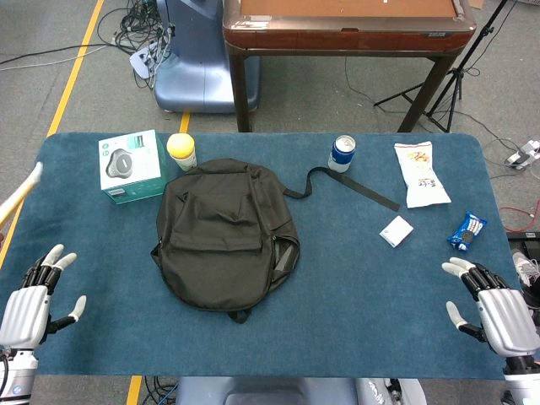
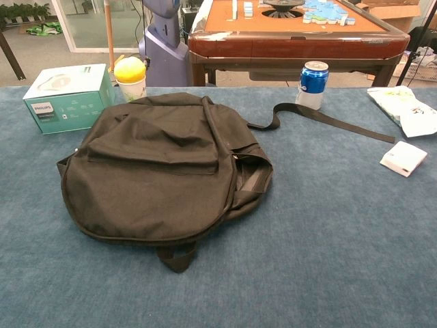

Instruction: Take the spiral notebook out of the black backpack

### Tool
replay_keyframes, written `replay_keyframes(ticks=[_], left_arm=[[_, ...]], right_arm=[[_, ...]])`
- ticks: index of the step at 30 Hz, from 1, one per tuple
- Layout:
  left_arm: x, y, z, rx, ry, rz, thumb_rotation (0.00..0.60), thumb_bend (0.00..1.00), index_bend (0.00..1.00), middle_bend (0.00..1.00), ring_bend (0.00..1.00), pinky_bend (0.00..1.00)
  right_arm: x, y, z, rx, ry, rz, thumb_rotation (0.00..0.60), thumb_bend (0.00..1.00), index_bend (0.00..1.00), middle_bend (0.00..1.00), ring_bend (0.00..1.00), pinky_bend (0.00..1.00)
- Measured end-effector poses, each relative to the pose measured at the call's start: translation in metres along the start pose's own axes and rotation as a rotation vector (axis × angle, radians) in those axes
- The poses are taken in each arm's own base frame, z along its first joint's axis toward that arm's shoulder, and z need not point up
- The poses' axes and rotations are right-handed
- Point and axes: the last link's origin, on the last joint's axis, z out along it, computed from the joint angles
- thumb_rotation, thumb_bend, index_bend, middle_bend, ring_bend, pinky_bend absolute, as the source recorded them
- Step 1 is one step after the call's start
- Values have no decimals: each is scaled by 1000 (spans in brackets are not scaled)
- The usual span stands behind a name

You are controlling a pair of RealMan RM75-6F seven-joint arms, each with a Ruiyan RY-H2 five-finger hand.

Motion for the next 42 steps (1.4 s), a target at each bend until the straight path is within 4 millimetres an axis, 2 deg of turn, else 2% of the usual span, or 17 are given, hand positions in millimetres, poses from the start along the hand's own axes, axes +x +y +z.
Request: replay_keyframes(ticks=[10, 29, 35, 42], left_arm=[[-1, 0, 1, -12, -9, -1, 600, 310, 161, 40, 38, 84], [-3, 0, 3, -24, -19, -4, 600, 310, 161, 40, 38, 84], [-11, 3, 14, -78, -65, 10, 600, 310, 164, 40, 38, 84], [-34, 14, 39, -211, -173, 37, 600, 310, 165, 40, 38, 84]], right_arm=[[7, -3, 0, 12, 31, -7, 600, 395, 238, 194, 163, 298], [9, 0, -4, -2, 38, -6, 600, 394, 238, 194, 163, 298], [13, 0, -4, -2, 51, -10, 600, 394, 238, 194, 163, 298], [18, -2, -4, -6, 58, -19, 600, 394, 226, 194, 163, 298]])
